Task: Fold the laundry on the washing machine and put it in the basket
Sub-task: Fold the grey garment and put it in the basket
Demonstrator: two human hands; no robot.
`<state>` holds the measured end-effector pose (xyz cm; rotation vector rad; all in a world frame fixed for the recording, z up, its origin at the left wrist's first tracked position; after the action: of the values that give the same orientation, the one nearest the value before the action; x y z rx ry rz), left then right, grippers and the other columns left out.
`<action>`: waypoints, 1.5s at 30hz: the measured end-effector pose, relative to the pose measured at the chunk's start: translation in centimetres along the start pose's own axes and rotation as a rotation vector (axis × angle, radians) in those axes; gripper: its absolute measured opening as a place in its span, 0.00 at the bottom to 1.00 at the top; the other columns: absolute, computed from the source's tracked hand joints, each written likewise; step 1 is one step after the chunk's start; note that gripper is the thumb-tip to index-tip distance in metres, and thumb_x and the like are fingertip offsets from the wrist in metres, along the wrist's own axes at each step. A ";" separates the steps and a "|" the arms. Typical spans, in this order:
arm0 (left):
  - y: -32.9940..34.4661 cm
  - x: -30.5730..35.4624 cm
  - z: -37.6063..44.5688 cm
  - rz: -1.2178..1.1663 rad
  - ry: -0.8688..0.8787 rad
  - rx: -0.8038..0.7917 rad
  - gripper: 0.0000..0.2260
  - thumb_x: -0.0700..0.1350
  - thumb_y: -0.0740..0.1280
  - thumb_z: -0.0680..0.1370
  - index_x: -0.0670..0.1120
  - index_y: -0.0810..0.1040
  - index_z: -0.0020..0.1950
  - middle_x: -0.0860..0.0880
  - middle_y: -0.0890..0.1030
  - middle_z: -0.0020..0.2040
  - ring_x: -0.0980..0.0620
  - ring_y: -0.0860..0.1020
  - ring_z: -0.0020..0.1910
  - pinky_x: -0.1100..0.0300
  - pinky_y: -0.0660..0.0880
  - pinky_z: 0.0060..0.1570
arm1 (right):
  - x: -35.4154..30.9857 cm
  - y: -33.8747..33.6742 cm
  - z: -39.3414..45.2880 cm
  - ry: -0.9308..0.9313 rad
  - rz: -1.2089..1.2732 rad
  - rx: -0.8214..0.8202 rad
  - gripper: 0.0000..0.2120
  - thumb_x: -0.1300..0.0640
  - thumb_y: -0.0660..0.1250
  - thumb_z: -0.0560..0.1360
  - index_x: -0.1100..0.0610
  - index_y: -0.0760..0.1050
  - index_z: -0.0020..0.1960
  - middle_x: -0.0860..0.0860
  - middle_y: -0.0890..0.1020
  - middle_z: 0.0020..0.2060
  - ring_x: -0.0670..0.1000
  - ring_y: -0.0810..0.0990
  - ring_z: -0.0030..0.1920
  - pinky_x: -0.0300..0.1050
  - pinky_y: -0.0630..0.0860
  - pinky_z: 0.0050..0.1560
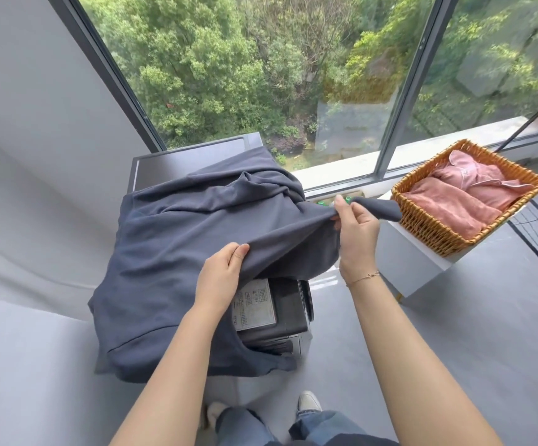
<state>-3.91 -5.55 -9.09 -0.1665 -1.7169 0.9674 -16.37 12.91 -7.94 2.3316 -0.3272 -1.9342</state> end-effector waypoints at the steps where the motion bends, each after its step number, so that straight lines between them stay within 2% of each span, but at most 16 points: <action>1: -0.1 -0.1 0.1 -0.008 -0.022 0.042 0.12 0.52 0.60 0.81 0.48 0.70 0.40 0.52 0.72 0.33 0.49 0.70 0.36 0.53 0.67 0.39 | -0.4 0.4 0.1 -0.003 -0.028 -0.075 0.14 0.56 0.64 0.79 0.62 0.75 0.37 0.55 0.75 0.31 0.47 0.73 0.35 0.37 0.71 0.41; 2: -0.1 -0.3 0.1 0.000 -0.049 0.096 0.08 0.51 0.62 0.80 0.49 0.73 0.45 0.52 0.75 0.36 0.49 0.73 0.39 0.52 0.68 0.41 | -0.2 0.7 0.5 0.027 -0.084 -0.164 0.10 0.59 0.62 0.80 0.63 0.78 0.44 0.55 0.81 0.38 0.45 0.77 0.39 0.33 0.73 0.44; 4: 0.0 -0.8 0.1 0.093 -0.087 0.216 0.07 0.43 0.67 0.77 0.46 0.74 0.54 0.49 0.76 0.45 0.46 0.74 0.46 0.52 0.69 0.46 | 1.0 1.2 1.3 0.165 -0.213 -0.311 0.12 0.65 0.59 0.80 0.66 0.75 0.61 0.58 0.80 0.58 0.48 0.78 0.56 0.31 0.71 0.52; 6: 0.6 -1.0 0.0 0.281 0.011 0.260 0.13 0.33 0.68 0.72 0.43 0.75 0.54 0.44 0.74 0.50 0.43 0.73 0.50 0.51 0.70 0.48 | 3.0 0.7 1.8 0.300 -0.338 -0.364 0.16 0.69 0.58 0.79 0.66 0.73 0.65 0.59 0.76 0.63 0.49 0.74 0.58 0.29 0.70 0.48; 8: 2.0 -0.6 -0.2 0.409 0.208 0.194 0.12 0.30 0.70 0.67 0.43 0.79 0.48 0.44 0.75 0.47 0.41 0.74 0.45 0.50 0.74 0.43 | 4.5 -0.4 1.7 0.363 -0.391 -0.351 0.16 0.71 0.57 0.77 0.66 0.74 0.63 0.60 0.78 0.59 0.49 0.74 0.53 0.27 0.68 0.40; 10: 3.2 -0.2 -0.4 0.431 0.281 0.079 0.06 0.35 0.72 0.70 0.43 0.81 0.44 0.45 0.76 0.44 0.41 0.75 0.44 0.48 0.75 0.43 | 5.7 -1.4 1.4 0.421 -0.396 -0.295 0.14 0.69 0.58 0.77 0.65 0.76 0.59 0.58 0.80 0.49 0.50 0.76 0.45 0.31 0.68 0.36; 13: 4.4 -1.2 -0.7 0.455 0.173 -0.008 0.10 0.45 0.73 0.73 0.44 0.82 0.52 0.46 0.77 0.50 0.44 0.74 0.51 0.50 0.71 0.50 | 7.1 -2.0 1.2 0.551 -0.441 -0.224 0.07 0.62 0.61 0.77 0.61 0.77 0.48 0.54 0.78 0.36 0.49 0.74 0.33 0.39 0.68 0.34; 15: 4.6 -1.9 -0.9 0.497 0.148 -0.014 0.13 0.49 0.73 0.72 0.46 0.82 0.54 0.48 0.76 0.52 0.45 0.73 0.52 0.53 0.68 0.50 | 7.6 -1.7 1.3 0.619 -0.511 -0.264 0.10 0.58 0.61 0.78 0.59 0.75 0.40 0.53 0.76 0.33 0.49 0.71 0.30 0.39 0.67 0.32; 21: 4.5 -2.0 -1.1 0.515 0.180 0.006 0.02 0.44 0.73 0.72 0.47 0.82 0.42 0.50 0.77 0.44 0.45 0.75 0.46 0.55 0.67 0.44 | 9.5 0.7 1.7 0.835 -0.461 -0.340 0.17 0.51 0.60 0.78 0.52 0.62 0.33 0.47 0.63 0.21 0.44 0.59 0.20 0.38 0.56 0.27; 26: 4.0 -1.7 -1.0 0.473 0.212 -0.013 0.01 0.44 0.71 0.74 0.48 0.81 0.44 0.51 0.78 0.45 0.47 0.73 0.47 0.57 0.62 0.45 | 10.8 1.2 2.4 0.849 -0.338 -0.290 0.14 0.49 0.61 0.77 0.51 0.65 0.35 0.46 0.65 0.24 0.43 0.61 0.20 0.35 0.58 0.25; 30: 3.2 -0.6 -0.9 0.373 0.197 -0.149 0.03 0.44 0.66 0.78 0.47 0.79 0.49 0.54 0.76 0.52 0.51 0.70 0.52 0.59 0.58 0.47 | 11.0 1.2 2.2 0.896 -0.044 -0.222 0.08 0.52 0.63 0.77 0.55 0.72 0.43 0.50 0.76 0.35 0.47 0.74 0.35 0.39 0.70 0.36; 32: 2.6 -0.3 -1.0 0.316 0.181 -0.183 0.02 0.44 0.66 0.78 0.47 0.78 0.48 0.56 0.75 0.52 0.53 0.69 0.52 0.60 0.57 0.47 | 11.1 1.3 1.8 0.848 0.048 -0.165 0.06 0.55 0.62 0.77 0.56 0.72 0.42 0.51 0.76 0.35 0.48 0.74 0.34 0.39 0.71 0.33; 34: 2.1 -0.4 -1.3 0.249 0.168 -0.201 0.01 0.44 0.68 0.77 0.48 0.78 0.46 0.57 0.76 0.49 0.54 0.69 0.51 0.59 0.60 0.50 | 11.5 1.2 1.5 0.805 -0.004 -0.170 0.07 0.54 0.62 0.78 0.55 0.71 0.41 0.50 0.75 0.31 0.46 0.74 0.27 0.36 0.68 0.23; 37: 1.4 -0.6 -2.0 0.127 0.139 -0.182 0.03 0.42 0.72 0.74 0.49 0.80 0.41 0.56 0.78 0.45 0.53 0.73 0.48 0.53 0.70 0.53 | 11.6 0.8 1.0 0.833 -0.215 -0.299 0.21 0.43 0.62 0.77 0.53 0.64 0.31 0.46 0.65 0.18 0.43 0.60 0.15 0.32 0.56 0.18; 40: 1.1 0.1 -2.5 0.074 0.095 -0.153 0.03 0.41 0.73 0.72 0.47 0.81 0.39 0.54 0.79 0.43 0.53 0.77 0.45 0.52 0.74 0.52 | 10.9 0.9 1.3 0.850 -0.297 -0.374 0.24 0.40 0.60 0.76 0.51 0.60 0.28 0.46 0.61 0.20 0.44 0.57 0.19 0.34 0.54 0.22; 45: 1.7 0.6 -3.4 0.189 0.077 -0.207 0.05 0.44 0.71 0.74 0.51 0.77 0.39 0.54 0.77 0.45 0.52 0.76 0.49 0.53 0.72 0.55 | 10.1 1.3 1.7 0.863 -0.277 -0.414 0.14 0.49 0.62 0.77 0.52 0.66 0.35 0.48 0.65 0.30 0.45 0.64 0.30 0.36 0.60 0.31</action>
<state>-1.82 -2.41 -9.57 -0.5028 -1.7510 0.9054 -16.42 9.46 -17.67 2.6919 0.4375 -0.7697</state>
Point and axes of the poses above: each hand's wrist, its own z-axis towards the middle knuckle, its own y-axis out of the palm, x = y × z, the point moved 1 cm from there along z, towards the middle knuckle
